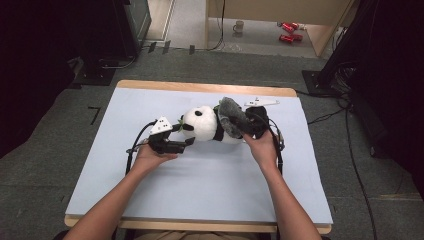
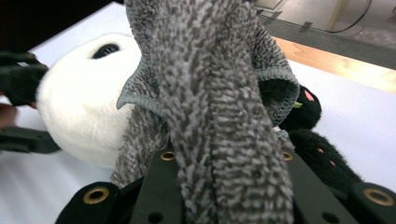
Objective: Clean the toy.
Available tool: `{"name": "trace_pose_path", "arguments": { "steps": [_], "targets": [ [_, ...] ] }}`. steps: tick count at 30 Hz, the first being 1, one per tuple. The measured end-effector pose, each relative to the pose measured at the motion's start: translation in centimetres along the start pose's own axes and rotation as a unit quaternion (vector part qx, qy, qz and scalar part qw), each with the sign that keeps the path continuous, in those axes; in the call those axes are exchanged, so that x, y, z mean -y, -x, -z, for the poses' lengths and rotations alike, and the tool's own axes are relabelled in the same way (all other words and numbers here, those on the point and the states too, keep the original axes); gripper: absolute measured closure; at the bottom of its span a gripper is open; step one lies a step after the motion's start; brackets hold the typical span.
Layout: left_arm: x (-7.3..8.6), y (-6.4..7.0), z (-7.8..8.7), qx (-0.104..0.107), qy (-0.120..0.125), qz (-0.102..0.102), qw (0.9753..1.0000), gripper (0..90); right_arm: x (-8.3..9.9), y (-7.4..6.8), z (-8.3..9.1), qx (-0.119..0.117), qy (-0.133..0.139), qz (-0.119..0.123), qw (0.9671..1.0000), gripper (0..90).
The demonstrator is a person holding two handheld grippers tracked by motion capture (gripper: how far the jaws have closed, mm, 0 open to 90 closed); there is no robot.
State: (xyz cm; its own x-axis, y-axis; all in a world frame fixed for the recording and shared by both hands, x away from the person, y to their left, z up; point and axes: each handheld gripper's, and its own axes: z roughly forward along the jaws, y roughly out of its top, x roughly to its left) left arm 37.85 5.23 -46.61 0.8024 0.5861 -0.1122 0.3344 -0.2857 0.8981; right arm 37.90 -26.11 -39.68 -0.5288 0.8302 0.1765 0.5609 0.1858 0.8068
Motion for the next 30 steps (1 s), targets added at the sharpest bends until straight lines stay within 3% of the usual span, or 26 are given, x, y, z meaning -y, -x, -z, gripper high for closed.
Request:
{"name": "trace_pose_path", "arguments": {
  "steps": [1,4,6,12,18,22,28,30],
  "targets": [
    [-0.2,-0.1,-0.5,0.004,-0.007,0.006,0.9999,20.3,0.0,0.2,-0.1,-0.005,0.004,-0.008,0.9999,76.7],
    [-0.5,0.1,-1.5,-0.01,-0.011,-0.02,0.9997,15.3,0.0,0.6,-0.1,-0.013,0.009,-0.021,0.9996,76.6],
    [-0.7,0.3,-1.8,-0.028,0.001,-0.033,0.999,17.0,0.1,0.6,0.0,-0.01,0.01,-0.026,0.9996,76.4],
    [-1.2,0.5,-2.1,-0.044,0.033,-0.019,0.9983,42.0,0.1,1.1,0.3,-0.007,0.021,-0.051,0.9985,76.3],
    [-1.5,1.0,-1.6,-0.039,0.013,-0.006,0.9991,62.6,0.1,0.9,0.3,-0.016,0.02,-0.054,0.9982,78.6],
    [-0.7,1.3,-0.5,-0.022,0.001,-0.002,0.9997,66.3,-0.2,0.1,0.6,-0.022,0.01,-0.042,0.9988,78.6],
    [-0.2,1.6,1.6,-0.001,-0.011,0.035,0.9993,66.7,-0.7,-1.7,1.3,-0.031,0.0,-0.022,0.9993,78.4],
    [-0.4,1.6,2.6,0.008,-0.021,0.062,0.9978,66.6,-1.1,-2.6,1.6,-0.037,-0.001,-0.016,0.9992,78.4]
  ]
}}
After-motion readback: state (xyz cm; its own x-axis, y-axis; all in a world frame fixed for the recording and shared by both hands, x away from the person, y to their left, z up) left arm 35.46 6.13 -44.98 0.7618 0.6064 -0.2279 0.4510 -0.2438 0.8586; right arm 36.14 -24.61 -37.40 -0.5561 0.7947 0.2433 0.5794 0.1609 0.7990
